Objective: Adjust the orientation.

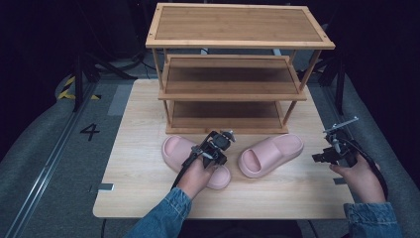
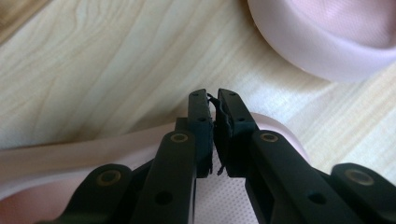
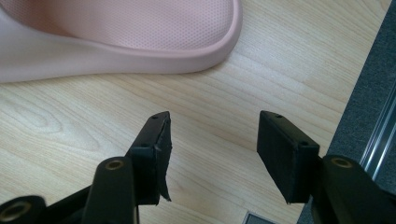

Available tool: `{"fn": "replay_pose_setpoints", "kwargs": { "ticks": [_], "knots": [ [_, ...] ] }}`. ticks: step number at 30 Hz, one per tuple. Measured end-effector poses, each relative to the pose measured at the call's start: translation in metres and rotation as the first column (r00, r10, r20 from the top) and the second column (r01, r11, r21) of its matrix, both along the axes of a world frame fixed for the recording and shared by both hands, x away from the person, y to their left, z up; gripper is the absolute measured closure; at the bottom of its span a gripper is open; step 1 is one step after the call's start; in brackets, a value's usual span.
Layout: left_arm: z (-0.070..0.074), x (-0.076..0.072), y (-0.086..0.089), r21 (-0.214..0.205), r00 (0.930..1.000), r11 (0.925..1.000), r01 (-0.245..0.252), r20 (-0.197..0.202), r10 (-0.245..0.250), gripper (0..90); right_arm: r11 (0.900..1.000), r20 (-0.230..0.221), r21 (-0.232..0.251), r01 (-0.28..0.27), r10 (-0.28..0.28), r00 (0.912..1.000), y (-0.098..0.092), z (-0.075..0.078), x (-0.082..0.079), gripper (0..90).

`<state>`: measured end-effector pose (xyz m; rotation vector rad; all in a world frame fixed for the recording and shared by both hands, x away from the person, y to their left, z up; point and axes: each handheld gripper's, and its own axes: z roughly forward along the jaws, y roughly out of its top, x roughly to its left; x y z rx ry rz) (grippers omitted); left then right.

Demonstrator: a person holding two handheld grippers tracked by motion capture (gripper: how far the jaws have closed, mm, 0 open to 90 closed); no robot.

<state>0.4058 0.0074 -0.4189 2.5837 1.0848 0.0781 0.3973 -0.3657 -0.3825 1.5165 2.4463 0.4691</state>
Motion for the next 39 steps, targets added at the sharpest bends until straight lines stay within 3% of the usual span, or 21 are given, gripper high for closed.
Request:
{"fn": "replay_pose_setpoints", "kwargs": {
  "ticks": [10,14,18,19,21,22,23,26,29,32,34,36,39],
  "knots": [
    [0.003,-0.022,0.020,0.028,0.9968,0.9982,0.052,-0.062,-0.051,82.4,0.9998,0.006,0.006,-0.017,0.017,0.9998,0.005,0.003,0.008,44.9],
    [0.003,-0.028,0.032,-0.010,0.9944,0.9984,0.055,-0.089,-0.056,79.6,0.9990,0.008,0.006,-0.045,0.045,0.9989,0.013,0.004,0.015,44.5],
    [0.013,-0.033,0.041,-0.044,0.9980,0.9983,0.039,-0.048,-0.041,70.0,0.9981,0.010,0.006,-0.061,0.061,0.9981,0.018,0.004,0.018,44.4],
    [0.018,-0.035,0.046,-0.075,0.9986,0.9969,0.021,-0.046,-0.025,59.8,0.9980,0.014,0.006,-0.062,0.062,0.9980,0.019,0.005,0.018,44.5],
    [0.026,-0.041,0.059,-0.113,0.9996,0.9935,0.015,-0.024,-0.017,58.2,0.9980,0.015,0.007,-0.062,0.062,0.9980,0.019,0.005,0.018,44.5],
    [0.031,-0.043,0.072,-0.099,0.9995,0.9946,-0.029,-0.012,0.028,57.7,0.9978,0.015,0.008,-0.065,0.065,0.9978,0.019,0.006,0.018,44.4],
    [0.031,-0.043,0.072,-0.099,0.9995,0.9946,-0.029,-0.012,0.028,56.7,0.9978,0.015,0.008,-0.065,0.065,0.9978,0.019,0.006,0.018,44.4],
    [0.040,-0.043,0.097,-0.114,0.9949,0.9885,-0.099,-0.026,0.097,55.5,0.9980,0.014,0.005,-0.062,0.062,0.9980,0.018,0.005,0.018,44.3],
    [0.045,-0.043,0.114,-0.090,0.9900,0.9860,-0.141,-0.010,0.140,54.0,0.9985,0.017,0.008,-0.055,0.055,0.9984,0.017,0.006,0.017,44.2],
    [0.045,-0.041,0.129,-0.088,0.9852,0.9813,-0.171,-0.002,0.172,53.7,0.9980,0.021,0.012,-0.063,0.062,0.9978,0.017,0.008,0.015,44.0],
    [0.042,-0.039,0.138,-0.094,0.9784,0.9738,-0.207,-0.013,0.207,53.7,0.9971,0.027,0.028,-0.070,0.069,0.9972,0.018,0.010,0.015,43.9],
    [0.038,-0.035,0.145,-0.065,0.9716,0.9694,-0.237,-0.012,0.236,53.0,0.9961,0.030,0.041,-0.078,0.076,0.9966,0.019,0.012,0.015,43.6],
    [0.035,-0.032,0.147,-0.060,0.9688,0.9669,-0.248,-0.021,0.247,51.2,0.9960,0.030,0.035,-0.082,0.081,0.9963,0.020,0.010,0.014,43.6]
  ]
}}
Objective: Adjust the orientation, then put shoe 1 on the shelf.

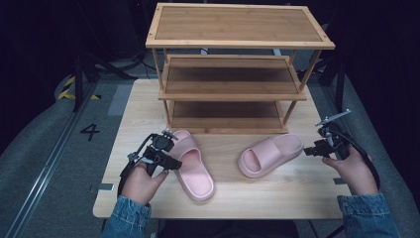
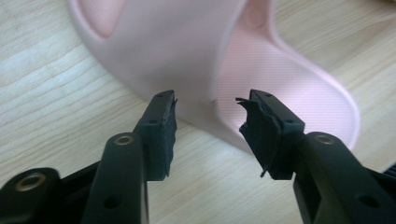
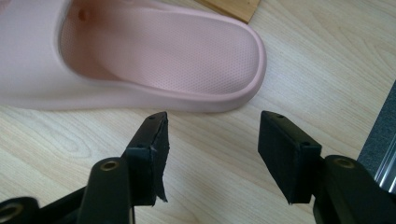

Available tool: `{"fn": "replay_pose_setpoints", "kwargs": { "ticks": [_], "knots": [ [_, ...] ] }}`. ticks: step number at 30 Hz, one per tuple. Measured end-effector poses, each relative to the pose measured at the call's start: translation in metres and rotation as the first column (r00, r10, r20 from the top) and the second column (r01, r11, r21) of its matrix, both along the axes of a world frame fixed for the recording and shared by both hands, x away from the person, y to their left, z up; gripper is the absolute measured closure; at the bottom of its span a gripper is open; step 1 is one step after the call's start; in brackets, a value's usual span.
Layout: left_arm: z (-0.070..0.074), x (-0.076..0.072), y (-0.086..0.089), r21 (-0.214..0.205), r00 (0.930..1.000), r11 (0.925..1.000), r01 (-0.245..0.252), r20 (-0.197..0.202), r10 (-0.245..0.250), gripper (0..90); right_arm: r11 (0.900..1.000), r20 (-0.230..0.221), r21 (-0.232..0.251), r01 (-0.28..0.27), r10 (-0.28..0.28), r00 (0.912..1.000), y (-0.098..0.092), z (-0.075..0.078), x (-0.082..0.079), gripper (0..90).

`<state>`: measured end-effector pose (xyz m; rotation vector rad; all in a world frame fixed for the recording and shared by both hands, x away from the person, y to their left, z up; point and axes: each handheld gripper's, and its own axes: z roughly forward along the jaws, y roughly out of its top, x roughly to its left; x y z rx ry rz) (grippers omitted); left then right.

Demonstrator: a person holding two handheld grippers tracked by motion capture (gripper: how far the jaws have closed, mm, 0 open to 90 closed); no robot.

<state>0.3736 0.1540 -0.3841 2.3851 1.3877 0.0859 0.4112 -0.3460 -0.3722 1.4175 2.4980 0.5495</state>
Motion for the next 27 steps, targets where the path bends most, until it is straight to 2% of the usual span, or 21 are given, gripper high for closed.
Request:
{"fn": "replay_pose_setpoints", "kwargs": {
  "ticks": [4,6,8,11,19,27],
  "knots": [
    [-0.008,0.003,-0.001,-0.002,0.9998,0.9998,-0.018,-0.011,0.018,51.7,0.9997,-0.014,-0.006,0.023,-0.023,0.9996,-0.006,-0.004,-0.001,43.4],
    [-0.014,0.006,-0.001,0.018,0.9997,0.9997,-0.015,-0.018,0.015,56.4,0.9996,-0.013,-0.007,0.026,-0.026,0.9996,-0.008,-0.003,-0.002,43.4],
    [-0.017,0.010,0.001,-0.020,0.9984,0.9996,-0.018,-0.054,0.017,59.8,0.9997,-0.006,-0.007,0.024,-0.024,0.9997,-0.008,-0.002,-0.003,43.4],
    [-0.018,0.012,0.002,-0.042,0.9978,0.9990,-0.014,-0.065,0.011,65.1,0.9997,-0.005,-0.001,0.023,-0.023,0.9997,-0.007,-0.001,-0.003,43.4],
    [-0.015,0.012,0.008,-0.024,0.9986,0.9985,-0.049,-0.020,0.049,80.3,0.9998,-0.014,-0.003,0.019,-0.019,0.9997,-0.006,-0.005,-0.001,43.4],
    [-0.014,0.014,0.015,-0.058,0.9985,0.9969,-0.054,-0.010,0.053,83.0,0.9998,-0.021,-0.008,0.017,-0.017,0.9996,-0.004,-0.007,0.000,43.4]
  ]
}}
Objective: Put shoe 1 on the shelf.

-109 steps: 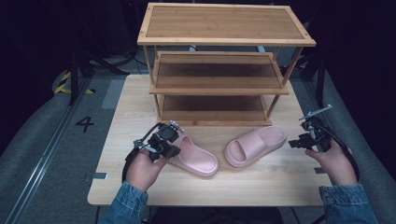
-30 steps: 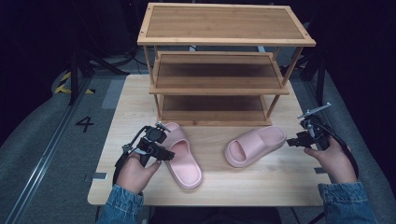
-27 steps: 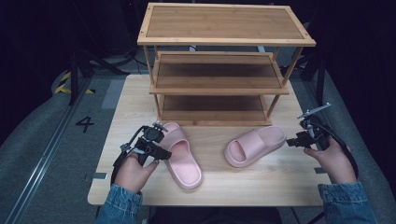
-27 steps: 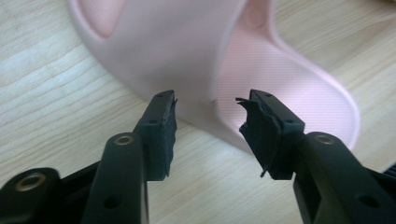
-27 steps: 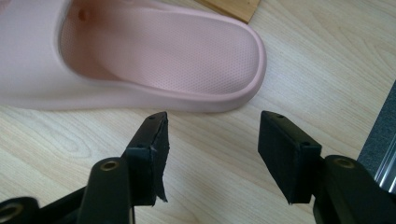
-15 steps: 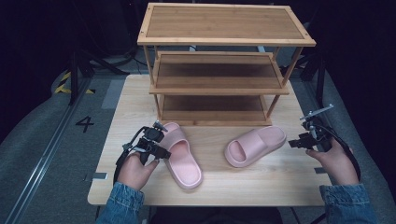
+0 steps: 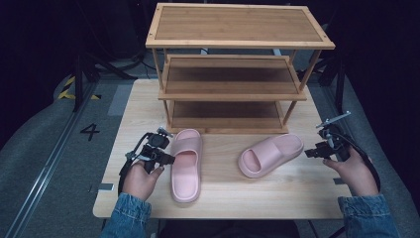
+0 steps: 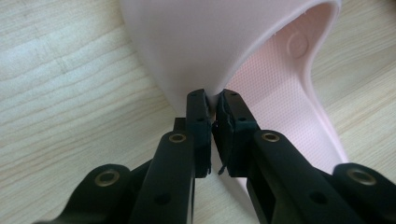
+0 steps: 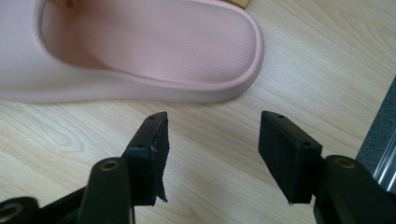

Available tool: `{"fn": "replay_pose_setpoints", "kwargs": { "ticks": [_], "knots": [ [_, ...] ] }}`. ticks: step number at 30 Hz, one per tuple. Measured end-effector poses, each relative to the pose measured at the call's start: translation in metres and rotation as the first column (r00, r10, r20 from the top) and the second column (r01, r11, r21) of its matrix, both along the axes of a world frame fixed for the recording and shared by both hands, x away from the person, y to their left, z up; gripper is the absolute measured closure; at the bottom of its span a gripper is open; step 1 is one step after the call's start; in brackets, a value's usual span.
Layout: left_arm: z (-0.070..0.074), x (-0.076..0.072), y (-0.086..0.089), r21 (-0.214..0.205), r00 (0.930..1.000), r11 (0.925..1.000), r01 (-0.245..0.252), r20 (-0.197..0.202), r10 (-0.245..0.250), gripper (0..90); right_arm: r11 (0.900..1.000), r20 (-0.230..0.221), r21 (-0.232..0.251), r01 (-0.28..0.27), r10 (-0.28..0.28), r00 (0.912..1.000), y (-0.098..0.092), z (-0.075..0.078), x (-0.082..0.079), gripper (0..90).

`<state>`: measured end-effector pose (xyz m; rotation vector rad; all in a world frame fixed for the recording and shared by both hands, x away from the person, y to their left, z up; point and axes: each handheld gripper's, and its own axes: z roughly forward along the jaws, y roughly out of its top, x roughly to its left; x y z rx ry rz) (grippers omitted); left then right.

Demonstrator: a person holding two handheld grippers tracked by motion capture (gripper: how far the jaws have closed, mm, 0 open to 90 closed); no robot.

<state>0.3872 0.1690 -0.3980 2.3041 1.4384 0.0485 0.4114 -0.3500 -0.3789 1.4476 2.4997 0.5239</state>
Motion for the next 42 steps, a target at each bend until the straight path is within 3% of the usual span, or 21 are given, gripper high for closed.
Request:
{"fn": "replay_pose_setpoints", "kwargs": {
  "ticks": [7,17,21,31,42],
  "knots": [
    [0.006,-0.001,0.004,-0.035,0.9999,0.9994,-0.001,0.013,0.002,83.8,1.0000,-0.004,0.001,0.003,-0.003,1.0000,0.000,-0.002,0.001,43.5],
    [0.019,-0.003,0.003,-0.030,0.9995,0.9992,0.027,0.018,-0.027,84.4,1.0000,-0.023,-0.002,0.005,-0.005,0.9997,0.000,-0.007,0.002,43.3],
    [0.024,-0.005,0.003,-0.054,0.9995,0.9983,0.020,0.026,-0.019,84.6,1.0000,-0.022,-0.001,0.005,-0.005,0.9998,0.001,-0.007,0.002,43.3],
    [0.039,-0.005,-0.003,-0.065,0.9988,0.9972,0.036,0.035,-0.034,85.1,0.9998,-0.005,0.005,0.017,-0.017,0.9998,-0.005,-0.001,-0.003,43.2],
    [0.070,-0.001,-0.013,-0.080,0.9920,0.9930,0.087,0.099,-0.079,85.3,0.9993,0.003,0.009,0.037,-0.037,0.9993,-0.012,0.002,-0.009,43.2]
  ]
}}
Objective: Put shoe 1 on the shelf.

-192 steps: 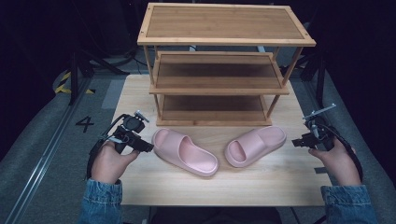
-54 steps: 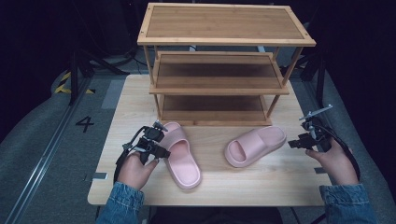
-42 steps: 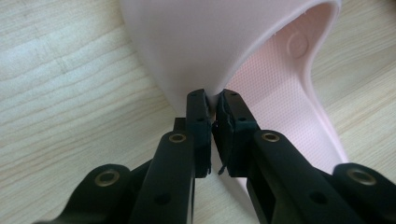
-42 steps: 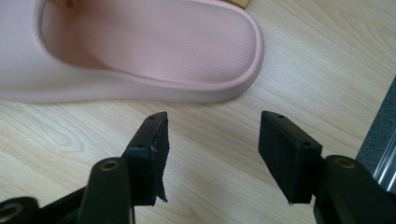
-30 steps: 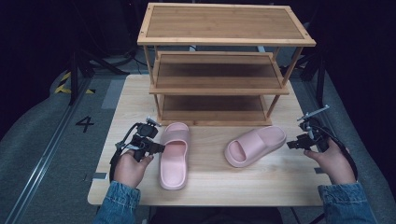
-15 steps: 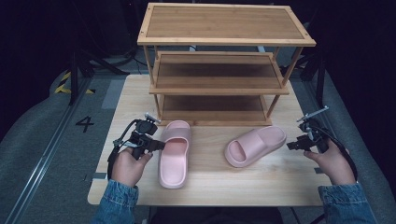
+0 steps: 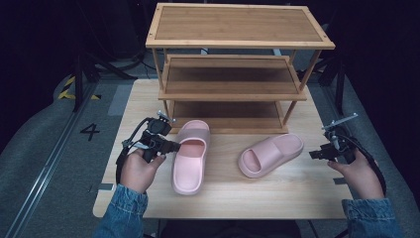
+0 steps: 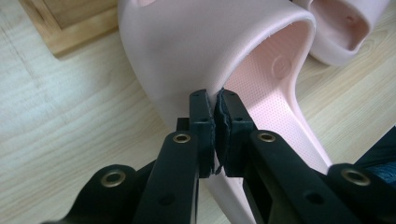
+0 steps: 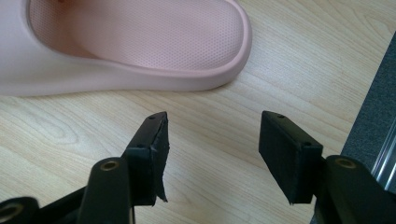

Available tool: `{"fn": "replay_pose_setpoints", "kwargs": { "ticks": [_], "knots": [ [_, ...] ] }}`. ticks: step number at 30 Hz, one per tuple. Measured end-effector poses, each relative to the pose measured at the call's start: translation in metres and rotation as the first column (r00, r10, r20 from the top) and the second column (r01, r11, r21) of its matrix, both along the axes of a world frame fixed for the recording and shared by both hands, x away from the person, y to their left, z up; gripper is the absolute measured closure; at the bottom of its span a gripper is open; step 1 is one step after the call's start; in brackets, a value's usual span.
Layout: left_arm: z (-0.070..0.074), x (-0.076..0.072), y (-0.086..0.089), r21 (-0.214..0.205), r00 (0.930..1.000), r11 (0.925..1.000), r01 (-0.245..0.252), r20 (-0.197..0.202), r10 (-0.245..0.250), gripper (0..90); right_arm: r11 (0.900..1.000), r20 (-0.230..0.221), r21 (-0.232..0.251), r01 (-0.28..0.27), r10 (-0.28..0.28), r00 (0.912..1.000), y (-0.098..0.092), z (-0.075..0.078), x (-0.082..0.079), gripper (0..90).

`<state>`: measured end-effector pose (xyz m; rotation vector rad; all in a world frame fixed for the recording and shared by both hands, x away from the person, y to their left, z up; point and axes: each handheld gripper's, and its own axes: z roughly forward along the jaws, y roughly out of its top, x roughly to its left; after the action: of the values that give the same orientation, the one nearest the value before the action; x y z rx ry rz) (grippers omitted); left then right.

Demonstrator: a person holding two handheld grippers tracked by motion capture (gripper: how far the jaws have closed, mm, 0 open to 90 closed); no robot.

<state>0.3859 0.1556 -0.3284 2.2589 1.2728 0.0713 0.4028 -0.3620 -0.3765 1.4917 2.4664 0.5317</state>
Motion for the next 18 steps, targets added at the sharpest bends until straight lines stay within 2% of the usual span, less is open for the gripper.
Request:
{"fn": "replay_pose_setpoints", "kwargs": {
  "ticks": [10,18],
  "knots": [
    [0.026,0.005,-0.008,-0.038,0.9991,0.9990,0.023,0.036,-0.022,85.2,1.0000,-0.001,0.000,0.002,-0.002,1.0000,-0.001,-0.001,-0.002,43.1],
    [0.044,0.007,-0.013,-0.047,0.9973,0.9980,0.041,0.062,-0.039,85.3,1.0000,0.000,-0.002,-0.005,0.005,1.0000,0.002,0.000,-0.002,43.1]
  ]
}}
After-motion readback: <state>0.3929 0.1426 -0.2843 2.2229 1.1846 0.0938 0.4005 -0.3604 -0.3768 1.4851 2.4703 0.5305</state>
